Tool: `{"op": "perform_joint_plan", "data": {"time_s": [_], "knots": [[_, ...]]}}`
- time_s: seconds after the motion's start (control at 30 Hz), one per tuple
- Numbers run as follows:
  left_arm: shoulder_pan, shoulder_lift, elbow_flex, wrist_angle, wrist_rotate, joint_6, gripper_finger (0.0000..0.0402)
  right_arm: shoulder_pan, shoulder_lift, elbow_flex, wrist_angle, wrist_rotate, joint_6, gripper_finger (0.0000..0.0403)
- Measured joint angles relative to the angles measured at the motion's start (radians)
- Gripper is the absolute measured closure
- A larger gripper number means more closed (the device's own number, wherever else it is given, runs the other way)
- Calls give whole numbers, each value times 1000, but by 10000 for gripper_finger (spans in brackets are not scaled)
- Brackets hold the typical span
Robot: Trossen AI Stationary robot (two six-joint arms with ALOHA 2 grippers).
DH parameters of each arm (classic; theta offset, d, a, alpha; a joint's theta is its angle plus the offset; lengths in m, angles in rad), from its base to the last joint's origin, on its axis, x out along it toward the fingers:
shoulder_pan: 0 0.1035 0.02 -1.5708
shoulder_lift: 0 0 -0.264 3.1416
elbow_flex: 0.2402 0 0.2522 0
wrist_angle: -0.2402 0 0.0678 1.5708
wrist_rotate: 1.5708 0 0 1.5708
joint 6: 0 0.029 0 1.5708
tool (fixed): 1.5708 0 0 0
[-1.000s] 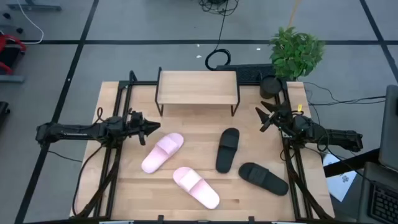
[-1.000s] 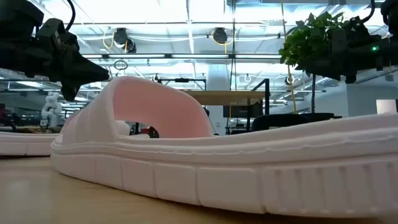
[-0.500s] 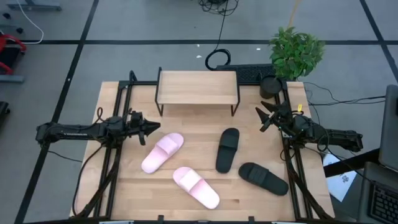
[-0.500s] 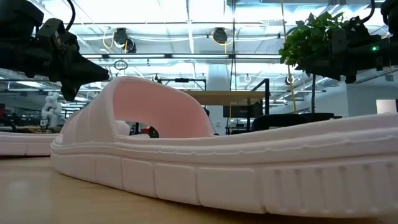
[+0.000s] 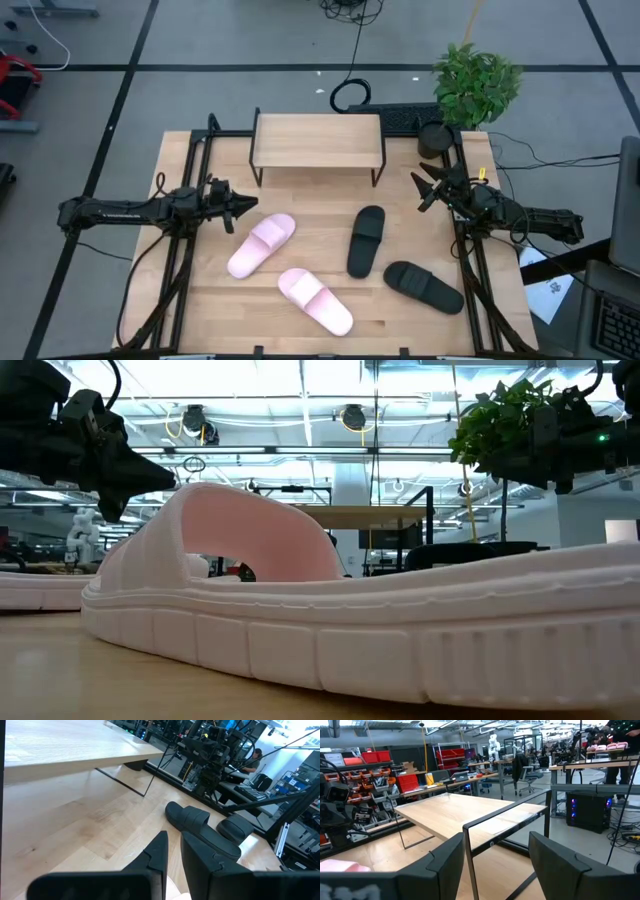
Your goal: Pick and place slides into the shelf
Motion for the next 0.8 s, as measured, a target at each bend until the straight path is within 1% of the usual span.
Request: {"op": "perform_joint_plan", "data": {"time_s": [0.07,0.13,0.2,0.3,0.4,0.5,0.63,0.7,0.8], "knots": [[0,0,0,0,0,0,355,0,0,0,10,0,13,193],[0,0,0,0,0,0,355,0,0,0,38,-1,62,193],[0,0,0,0,0,0,355,0,0,0,89,-3,162,193],[0,0,0,0,0,0,355,0,0,0,197,-3,357,193],[0,0,0,0,-6,23,355,0,0,0,290,-3,445,193],[0,0,0,5,-38,52,355,0,0,0,389,-1,440,193],[0,0,0,58,-43,-40,355,0,0,0,531,-3,378,193],[0,0,0,129,-55,-73,355,0,0,0,595,-31,356,193],[0,-1,0,268,-80,-100,355,0,3,0,682,-107,328,193]]}}
